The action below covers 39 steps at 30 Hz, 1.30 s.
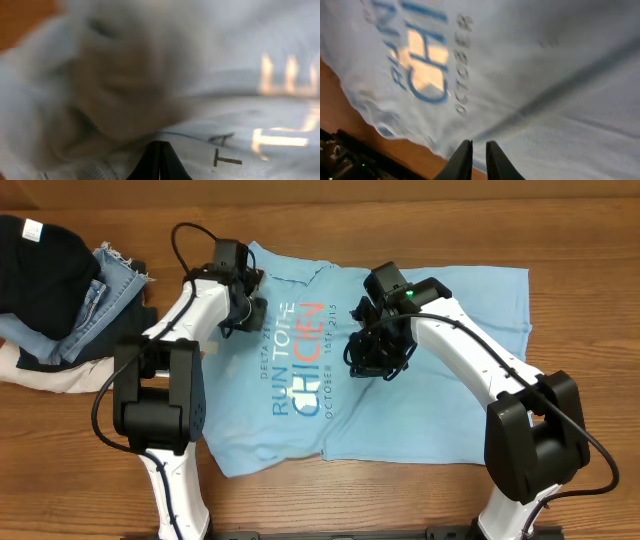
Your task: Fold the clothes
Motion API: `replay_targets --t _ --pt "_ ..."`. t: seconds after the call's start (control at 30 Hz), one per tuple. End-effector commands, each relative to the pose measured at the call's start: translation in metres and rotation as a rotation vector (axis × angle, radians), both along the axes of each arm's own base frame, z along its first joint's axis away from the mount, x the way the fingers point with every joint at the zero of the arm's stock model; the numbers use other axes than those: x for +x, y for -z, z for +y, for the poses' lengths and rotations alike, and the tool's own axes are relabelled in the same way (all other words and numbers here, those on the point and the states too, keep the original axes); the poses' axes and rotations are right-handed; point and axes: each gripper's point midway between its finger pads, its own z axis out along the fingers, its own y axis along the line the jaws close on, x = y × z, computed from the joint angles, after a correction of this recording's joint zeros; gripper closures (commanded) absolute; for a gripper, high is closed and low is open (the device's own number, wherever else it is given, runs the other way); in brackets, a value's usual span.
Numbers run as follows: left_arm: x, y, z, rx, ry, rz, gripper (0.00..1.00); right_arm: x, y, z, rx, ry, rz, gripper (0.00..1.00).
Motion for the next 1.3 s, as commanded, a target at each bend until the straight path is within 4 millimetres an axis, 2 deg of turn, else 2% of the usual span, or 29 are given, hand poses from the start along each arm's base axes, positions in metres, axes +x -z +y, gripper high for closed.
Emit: replay_targets --t 0.0,0.13,0.2,0.27,0.3,0.37,0.4,0.47,0.53,0.6,0.67,0.8,0.9,0.97,1.07,1.17,1.27 --pt "-0.023 0.081 0.088 0.127 -0.324 0.13 0.96 -0.001 0.001 -0.011 -0.056 -0.006 -0.015 0.86" --pt "0.009 0.068 0.099 0.037 -0.315 0.028 0.96 0.007 0.004 -0.025 -0.132 0.065 -0.032 0.85" --pt "0.016 0.059 0.098 0.046 -0.261 0.019 0.83 0.024 0.006 -0.042 -0.172 0.168 -0.059 0.8" --pt "0.018 0.049 0.094 0.061 -0.208 0.037 0.7 0.05 0.007 -0.069 -0.203 0.308 -0.099 0.7" --pt "0.017 0.037 0.092 0.068 -0.184 0.069 0.64 0.075 0.006 -0.098 -0.205 0.42 -0.15 0.7" --pt "0.015 0.021 0.092 0.069 -0.183 0.102 0.63 0.102 0.003 -0.129 -0.18 0.518 -0.205 0.72" --pt "0.015 0.01 0.092 0.069 -0.182 0.116 0.62 0.114 0.002 -0.145 -0.171 0.564 -0.233 0.76" --pt "0.018 -0.016 0.088 0.048 -0.181 0.115 0.62 0.133 0.004 -0.172 -0.156 0.635 -0.275 0.87" --pt "0.024 -0.05 0.075 -0.031 -0.162 0.087 0.61 0.15 0.006 -0.187 -0.122 0.679 -0.314 0.88" --pt "0.026 -0.114 0.051 -0.136 -0.13 0.021 0.59 0.172 0.014 -0.203 -0.094 0.716 -0.367 0.91" --pt "0.025 -0.161 0.039 -0.158 -0.101 -0.052 0.58 0.178 0.026 -0.204 -0.09 0.719 -0.366 0.91" --pt "0.002 -0.271 -0.002 -0.173 0.001 -0.264 0.5 0.185 0.066 -0.208 -0.122 0.723 -0.342 0.92" --pt "-0.026 -0.328 -0.03 -0.182 0.071 -0.386 0.46 0.194 0.086 -0.218 -0.168 0.738 -0.37 0.92" --pt "-0.049 -0.357 -0.044 -0.185 0.099 -0.442 0.45 0.202 0.099 -0.231 -0.231 0.76 -0.408 0.92" --pt "-0.078 -0.385 -0.058 -0.206 0.125 -0.492 0.45 0.207 0.12 -0.263 -0.328 0.814 -0.444 0.92" --pt "-0.101 -0.4 -0.07 -0.231 0.151 -0.507 0.45 0.211 0.134 -0.296 -0.356 0.877 -0.461 0.93" --pt "-0.115 -0.404 -0.077 -0.243 0.168 -0.502 0.46 0.219 0.123 -0.332 -0.342 0.95 -0.497 0.93"
